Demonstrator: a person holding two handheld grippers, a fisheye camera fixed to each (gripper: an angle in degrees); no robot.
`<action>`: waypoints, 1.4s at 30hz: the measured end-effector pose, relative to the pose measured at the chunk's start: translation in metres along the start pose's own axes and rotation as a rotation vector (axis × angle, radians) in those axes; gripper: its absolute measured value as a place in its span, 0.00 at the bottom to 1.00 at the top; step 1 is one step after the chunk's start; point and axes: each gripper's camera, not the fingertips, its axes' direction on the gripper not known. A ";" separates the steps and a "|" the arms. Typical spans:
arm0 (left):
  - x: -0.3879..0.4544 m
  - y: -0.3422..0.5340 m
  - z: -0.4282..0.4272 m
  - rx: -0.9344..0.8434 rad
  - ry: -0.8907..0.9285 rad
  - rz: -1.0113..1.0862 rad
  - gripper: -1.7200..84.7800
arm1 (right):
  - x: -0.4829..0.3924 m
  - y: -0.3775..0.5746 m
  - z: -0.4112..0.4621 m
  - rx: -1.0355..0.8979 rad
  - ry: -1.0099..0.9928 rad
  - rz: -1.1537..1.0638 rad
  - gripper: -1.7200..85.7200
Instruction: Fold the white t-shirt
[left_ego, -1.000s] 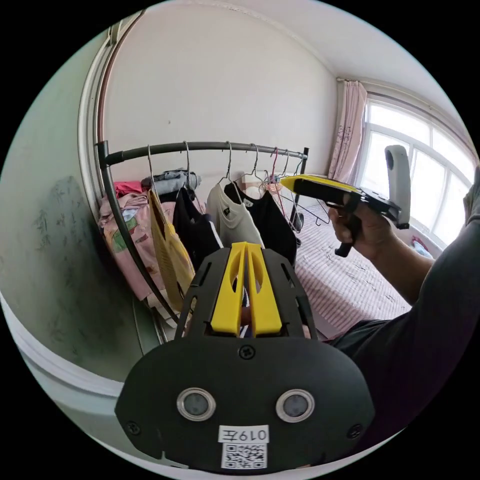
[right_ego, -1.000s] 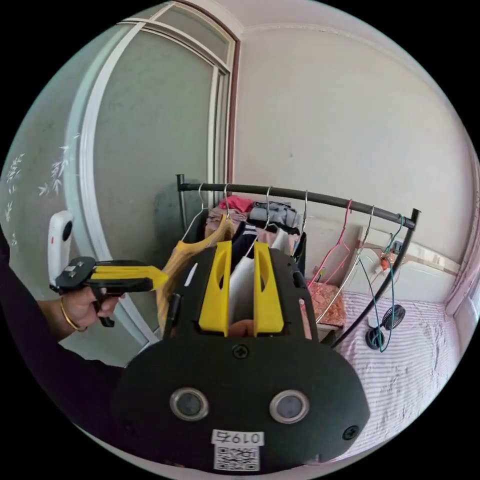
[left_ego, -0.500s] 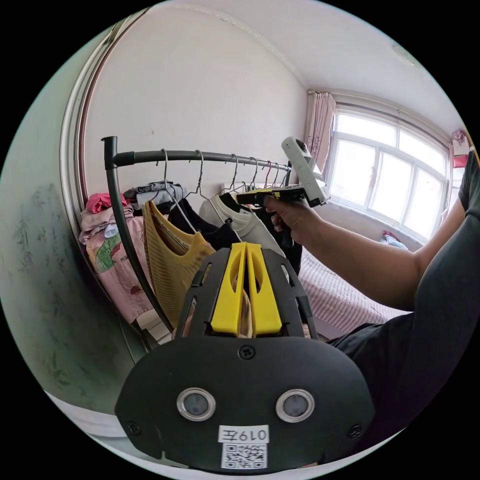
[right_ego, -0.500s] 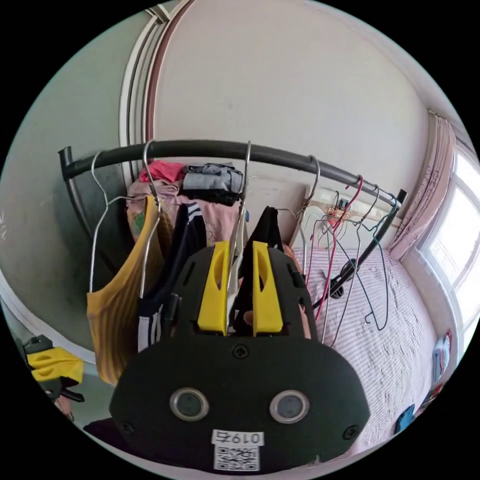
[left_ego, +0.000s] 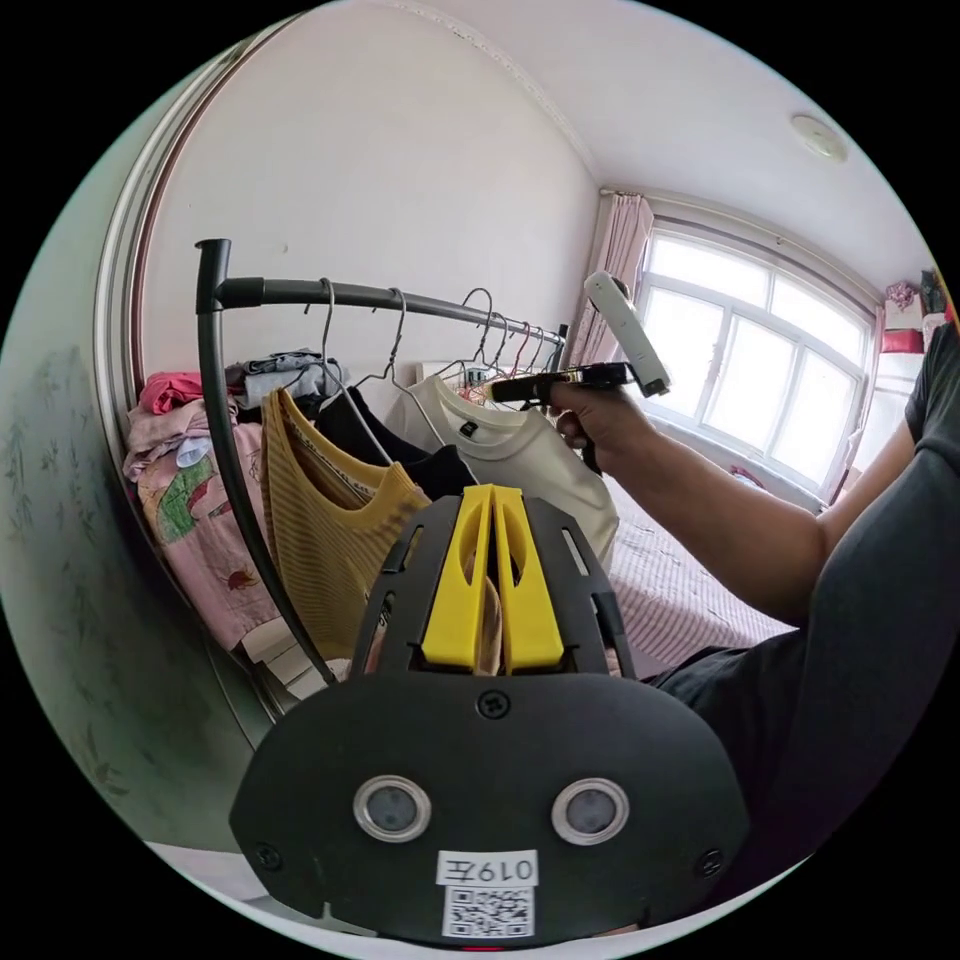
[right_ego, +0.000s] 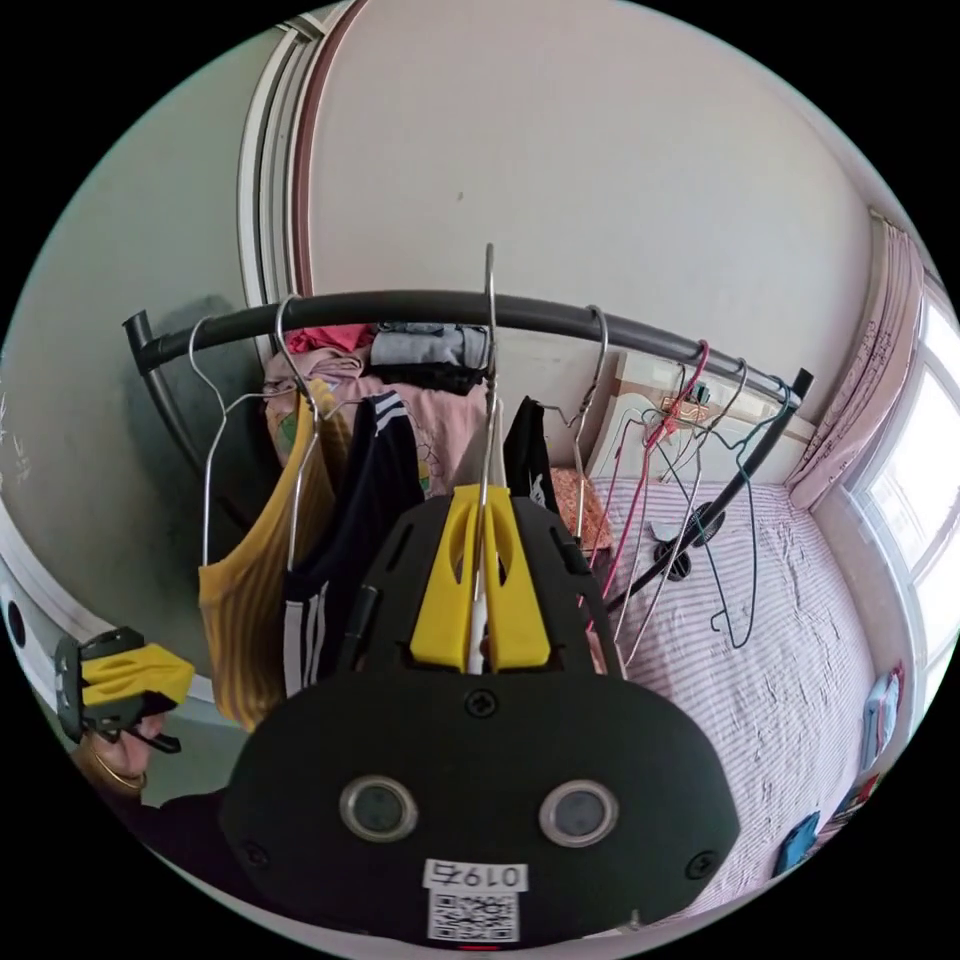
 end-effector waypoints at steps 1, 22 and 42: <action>0.000 -0.009 -0.002 0.002 0.006 0.011 0.03 | 0.001 0.001 -0.007 0.006 -0.007 -0.001 0.01; 0.122 -0.296 0.022 -0.028 0.282 0.306 0.18 | 0.110 0.125 -0.378 0.106 -0.185 -0.043 0.01; 0.655 -0.600 0.190 -0.346 1.285 0.839 0.06 | 0.299 0.236 -0.745 -0.044 0.265 0.028 0.01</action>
